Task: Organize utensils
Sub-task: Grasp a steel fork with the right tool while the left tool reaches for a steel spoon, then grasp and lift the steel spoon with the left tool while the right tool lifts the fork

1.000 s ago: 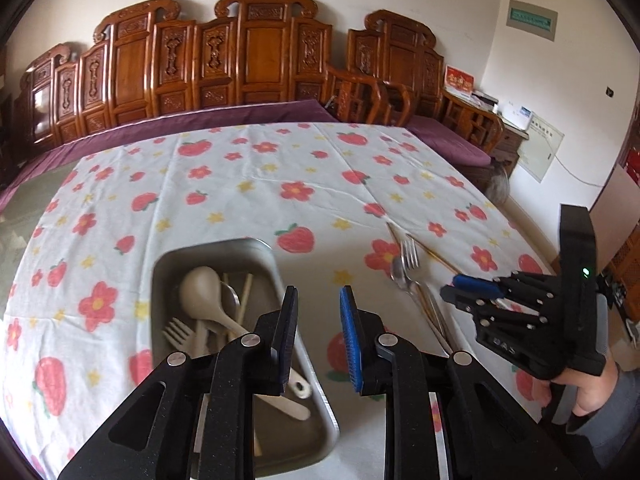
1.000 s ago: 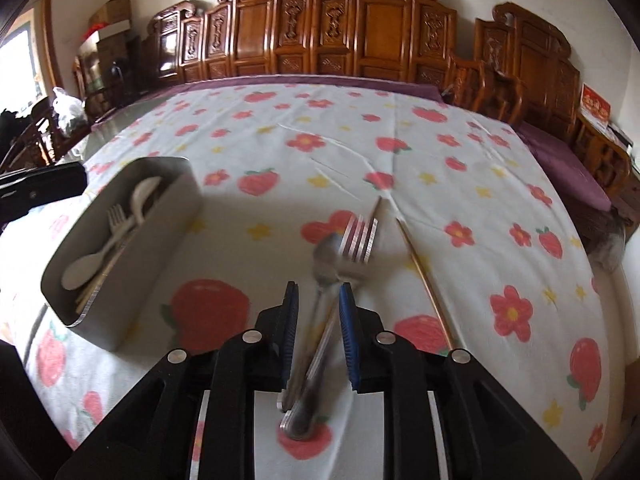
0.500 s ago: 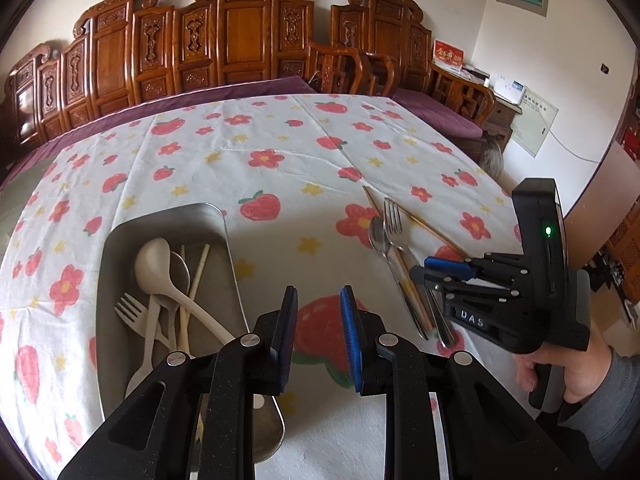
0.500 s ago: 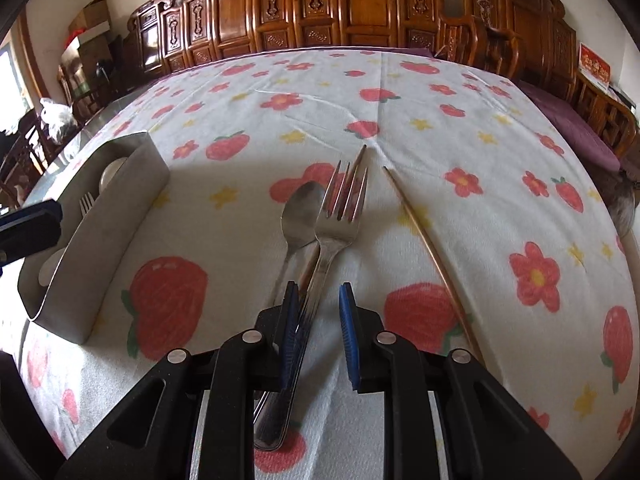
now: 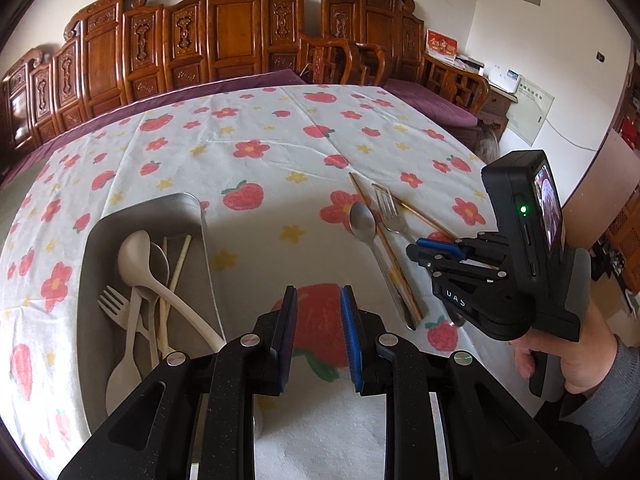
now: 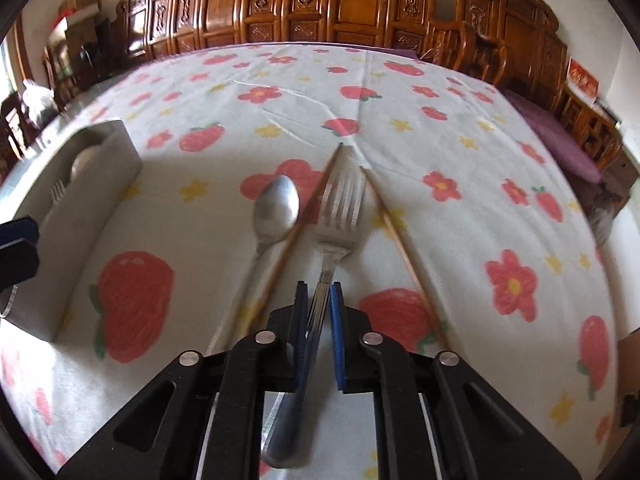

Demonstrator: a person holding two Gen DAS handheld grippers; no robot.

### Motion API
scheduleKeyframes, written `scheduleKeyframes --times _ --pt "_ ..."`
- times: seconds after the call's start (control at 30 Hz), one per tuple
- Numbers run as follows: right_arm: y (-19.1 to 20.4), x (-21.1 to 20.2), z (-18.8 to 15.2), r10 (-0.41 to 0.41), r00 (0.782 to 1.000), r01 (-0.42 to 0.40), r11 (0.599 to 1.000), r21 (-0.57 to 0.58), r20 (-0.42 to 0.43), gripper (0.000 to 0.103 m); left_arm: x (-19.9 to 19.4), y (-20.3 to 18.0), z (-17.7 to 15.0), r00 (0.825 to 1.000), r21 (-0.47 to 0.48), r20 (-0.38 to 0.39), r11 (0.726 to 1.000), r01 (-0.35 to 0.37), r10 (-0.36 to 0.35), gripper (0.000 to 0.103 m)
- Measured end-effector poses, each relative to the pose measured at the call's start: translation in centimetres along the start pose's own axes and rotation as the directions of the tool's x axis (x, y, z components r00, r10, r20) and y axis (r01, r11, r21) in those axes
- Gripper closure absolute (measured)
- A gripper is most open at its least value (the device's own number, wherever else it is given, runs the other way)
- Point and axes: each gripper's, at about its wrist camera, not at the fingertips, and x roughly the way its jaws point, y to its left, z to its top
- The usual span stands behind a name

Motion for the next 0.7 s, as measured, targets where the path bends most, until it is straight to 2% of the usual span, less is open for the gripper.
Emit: scheduleKeyframes --times 0.13,0.37,0.4,0.43,0.47,0.57,0.7 --pt "-1.3 -0.3 -0.1 0.003 1.0 -0.003 1.0 0.016 0.001 0.095 0.0 -1.0 -0.1 1.0 0.02 0.007 1.0 -0.004 0.004 0.083" --pt "-2.4 -2.1 0.1 0.028 0.998 -0.03 0.999 0.017 0.065 0.095 1.6 -1.6 0.2 0.999 0.008 -0.027 1.0 -0.021 0.021 0.081" --pt "-2.5 -2.3 0.1 0.033 0.997 -0.034 0.999 0.015 0.071 0.095 1.9 -1.8 0.3 0.999 0.009 -0.032 1.0 -0.023 0.023 0.077" --pt "-2.6 -2.5 0.2 0.03 0.996 -0.03 0.999 0.009 0.078 0.095 2.2 -2.0 0.4 0.999 0.016 -0.035 0.999 -0.033 0.033 0.064" --pt "-2.6 -2.6 0.2 0.025 0.996 -0.025 1.0 0.003 0.084 0.095 2.5 -2.3 0.5 0.999 0.025 -0.032 0.999 -0.043 0.044 0.061" --pt "-3.2 -3.0 0.4 0.059 0.993 -0.062 0.998 0.022 0.098 0.095 3.7 -3.2 0.8 0.997 0.055 -0.041 0.997 -0.062 0.064 0.061" --pt "-4.3 -3.4 0.7 0.058 0.991 -0.065 0.997 0.05 0.117 0.095 5.9 -3.9 1.5 0.996 0.04 -0.064 0.998 -0.058 0.06 0.061"
